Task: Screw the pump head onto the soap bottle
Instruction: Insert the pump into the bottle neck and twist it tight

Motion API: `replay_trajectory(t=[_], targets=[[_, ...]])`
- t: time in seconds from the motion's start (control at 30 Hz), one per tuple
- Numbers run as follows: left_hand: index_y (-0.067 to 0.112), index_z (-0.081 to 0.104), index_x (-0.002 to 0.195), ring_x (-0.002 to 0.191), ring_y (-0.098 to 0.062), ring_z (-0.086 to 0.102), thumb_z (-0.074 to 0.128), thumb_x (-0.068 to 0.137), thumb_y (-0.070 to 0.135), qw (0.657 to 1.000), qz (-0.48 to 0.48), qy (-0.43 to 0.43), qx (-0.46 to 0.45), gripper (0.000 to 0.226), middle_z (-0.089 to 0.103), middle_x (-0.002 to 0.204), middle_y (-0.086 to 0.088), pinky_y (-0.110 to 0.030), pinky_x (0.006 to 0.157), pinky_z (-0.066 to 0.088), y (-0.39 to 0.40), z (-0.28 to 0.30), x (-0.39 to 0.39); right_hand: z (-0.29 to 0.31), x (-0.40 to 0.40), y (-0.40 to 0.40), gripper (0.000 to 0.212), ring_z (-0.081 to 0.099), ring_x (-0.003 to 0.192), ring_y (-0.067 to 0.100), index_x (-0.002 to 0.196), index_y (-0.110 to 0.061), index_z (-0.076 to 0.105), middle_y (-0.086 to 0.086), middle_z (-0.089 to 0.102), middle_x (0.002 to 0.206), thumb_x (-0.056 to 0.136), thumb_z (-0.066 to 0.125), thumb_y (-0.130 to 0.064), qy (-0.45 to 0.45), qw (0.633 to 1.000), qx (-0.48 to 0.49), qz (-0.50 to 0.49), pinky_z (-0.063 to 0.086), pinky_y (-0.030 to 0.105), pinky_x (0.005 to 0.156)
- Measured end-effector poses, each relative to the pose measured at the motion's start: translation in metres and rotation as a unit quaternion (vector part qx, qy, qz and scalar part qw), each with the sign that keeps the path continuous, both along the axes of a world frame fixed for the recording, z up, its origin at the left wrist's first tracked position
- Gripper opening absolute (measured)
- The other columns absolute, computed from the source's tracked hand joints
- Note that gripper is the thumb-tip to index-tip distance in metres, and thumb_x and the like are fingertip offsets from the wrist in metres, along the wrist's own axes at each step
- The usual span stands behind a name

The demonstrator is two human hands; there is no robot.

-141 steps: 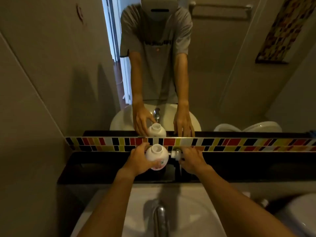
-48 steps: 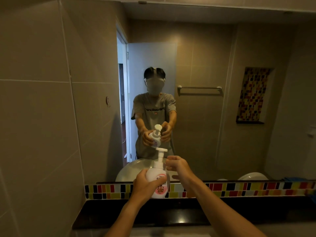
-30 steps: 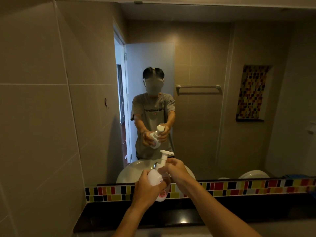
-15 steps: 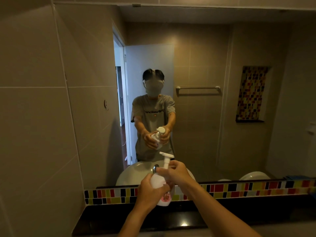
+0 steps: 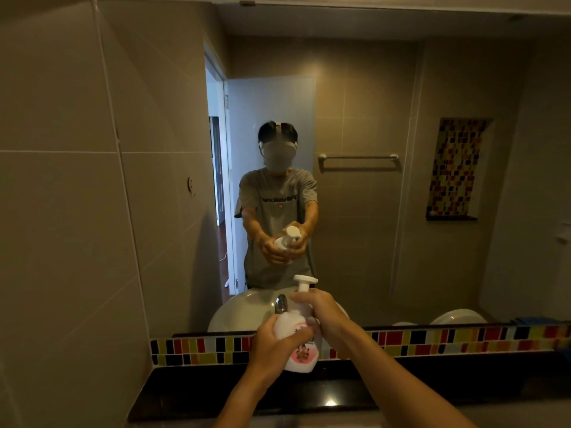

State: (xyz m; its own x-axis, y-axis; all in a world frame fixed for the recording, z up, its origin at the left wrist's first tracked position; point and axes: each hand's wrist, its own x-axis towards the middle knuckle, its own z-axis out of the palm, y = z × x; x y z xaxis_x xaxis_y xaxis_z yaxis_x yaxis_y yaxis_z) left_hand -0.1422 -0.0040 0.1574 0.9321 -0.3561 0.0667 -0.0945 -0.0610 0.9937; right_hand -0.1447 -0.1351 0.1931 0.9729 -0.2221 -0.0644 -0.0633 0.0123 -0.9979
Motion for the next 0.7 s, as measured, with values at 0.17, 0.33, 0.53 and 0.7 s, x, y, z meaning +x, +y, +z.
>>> replay_trajectory(t=[0.17, 0.33, 0.53, 0.7], targets=[[0.018, 0.06, 0.109, 0.088, -0.024, 0.072, 0.075, 0.074, 0.027, 0.999, -0.033, 0.018, -0.011, 0.039, 0.071, 0.101, -0.009, -0.03, 0.068, 0.06, 0.007, 0.002, 0.006, 0.004, -0.004, -0.012, 0.035, 0.065, 0.093, 0.03, 0.103, -0.009, 0.072, 0.012, 0.071, 0.095, 0.071, 0.07, -0.023, 0.016, 0.999, -0.014, 0.043, 0.05, 0.044, 0.089], [0.026, 0.053, 0.101, 0.084, -0.012, 0.063, 0.08, 0.069, 0.029, 0.998, 0.036, -0.035, 0.033, 0.041, 0.062, 0.095, 0.005, -0.019, 0.062, 0.051, -0.001, 0.004, 0.005, 0.001, -0.002, -0.009, 0.035, 0.073, 0.09, 0.026, 0.106, -0.006, 0.07, 0.016, 0.076, 0.103, 0.081, 0.078, -0.029, 0.002, 0.998, -0.064, 0.01, 0.059, 0.037, 0.077], [0.018, 0.058, 0.107, 0.085, -0.012, 0.065, 0.078, 0.071, 0.033, 0.998, 0.051, -0.033, 0.006, 0.043, 0.066, 0.1, -0.003, -0.021, 0.064, 0.05, -0.008, 0.001, 0.002, 0.002, -0.001, 0.003, 0.039, 0.067, 0.079, 0.022, 0.105, -0.003, 0.065, 0.018, 0.071, 0.095, 0.083, 0.076, -0.033, -0.009, 0.999, -0.036, -0.015, 0.055, 0.03, 0.066], [0.028, 0.055, 0.098, 0.083, -0.017, 0.068, 0.063, 0.085, 0.035, 0.999, 0.011, -0.018, -0.045, 0.017, 0.068, 0.097, -0.006, -0.022, 0.063, 0.053, 0.003, 0.012, 0.0, 0.01, -0.006, -0.008, 0.026, 0.064, 0.081, 0.024, 0.097, -0.009, 0.072, 0.009, 0.069, 0.086, 0.077, 0.064, -0.024, 0.01, 0.999, -0.018, 0.041, 0.049, 0.039, 0.076]])
